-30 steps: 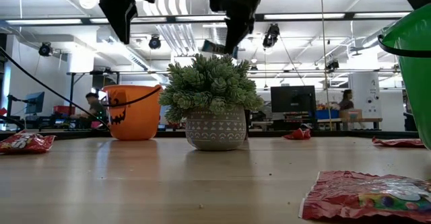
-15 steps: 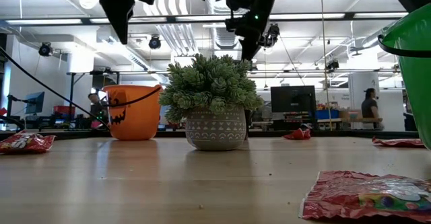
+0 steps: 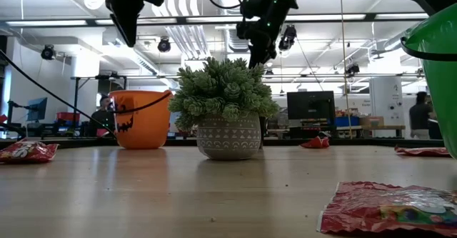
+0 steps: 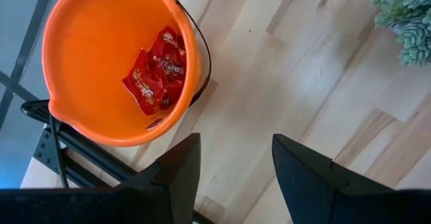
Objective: Organize candy in baskets
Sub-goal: Put the white chocolate bar into the black bucket, then put the red candy into the orange bucket
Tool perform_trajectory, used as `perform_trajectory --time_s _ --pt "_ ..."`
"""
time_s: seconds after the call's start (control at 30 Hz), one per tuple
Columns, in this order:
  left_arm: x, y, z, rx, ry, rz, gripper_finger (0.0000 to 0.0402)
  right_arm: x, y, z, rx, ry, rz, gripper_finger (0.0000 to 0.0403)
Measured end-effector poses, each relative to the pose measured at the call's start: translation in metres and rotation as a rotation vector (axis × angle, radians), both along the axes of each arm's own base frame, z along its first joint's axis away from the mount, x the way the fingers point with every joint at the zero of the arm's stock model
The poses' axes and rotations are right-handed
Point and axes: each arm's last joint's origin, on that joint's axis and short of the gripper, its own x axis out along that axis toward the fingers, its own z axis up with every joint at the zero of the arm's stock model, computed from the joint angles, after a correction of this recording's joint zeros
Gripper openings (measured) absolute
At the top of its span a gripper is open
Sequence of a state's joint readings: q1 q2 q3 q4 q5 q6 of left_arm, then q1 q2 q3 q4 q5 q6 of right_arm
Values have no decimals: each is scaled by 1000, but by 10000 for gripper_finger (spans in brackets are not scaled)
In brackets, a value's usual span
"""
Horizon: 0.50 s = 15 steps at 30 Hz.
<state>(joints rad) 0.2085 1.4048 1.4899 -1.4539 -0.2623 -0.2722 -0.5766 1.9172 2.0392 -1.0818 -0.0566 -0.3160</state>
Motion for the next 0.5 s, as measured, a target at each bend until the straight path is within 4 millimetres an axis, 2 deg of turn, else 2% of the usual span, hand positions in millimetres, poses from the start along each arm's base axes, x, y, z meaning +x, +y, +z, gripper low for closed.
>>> perform_trajectory --time_s 0.1,0.5 --pt "0 0 0 1 -2 0 166 1 0 -1 0 0 0 24" --pt "0 -1 0 -53 -14 18 168 2 -1 0 -7 -12 -1 107"
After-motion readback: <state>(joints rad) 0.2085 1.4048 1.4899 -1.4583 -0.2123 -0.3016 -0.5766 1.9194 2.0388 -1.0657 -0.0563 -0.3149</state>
